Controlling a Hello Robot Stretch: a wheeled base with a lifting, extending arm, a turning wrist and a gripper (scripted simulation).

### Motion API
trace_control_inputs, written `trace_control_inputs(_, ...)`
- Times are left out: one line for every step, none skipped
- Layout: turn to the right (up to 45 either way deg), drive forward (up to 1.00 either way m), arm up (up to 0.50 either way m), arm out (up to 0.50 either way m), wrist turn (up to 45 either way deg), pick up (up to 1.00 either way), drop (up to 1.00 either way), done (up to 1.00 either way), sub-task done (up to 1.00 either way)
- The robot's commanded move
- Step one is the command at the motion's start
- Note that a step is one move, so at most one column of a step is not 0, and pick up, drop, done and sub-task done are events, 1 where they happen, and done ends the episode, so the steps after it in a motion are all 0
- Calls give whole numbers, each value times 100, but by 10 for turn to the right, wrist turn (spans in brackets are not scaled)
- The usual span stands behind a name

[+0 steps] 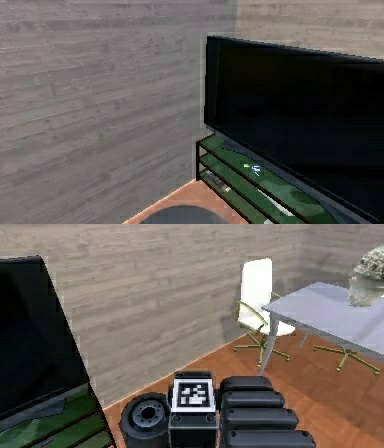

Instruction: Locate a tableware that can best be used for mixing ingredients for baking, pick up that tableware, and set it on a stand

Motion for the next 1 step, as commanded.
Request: trace_control_inputs(-30,0,0,0,0,0,0,0,0)
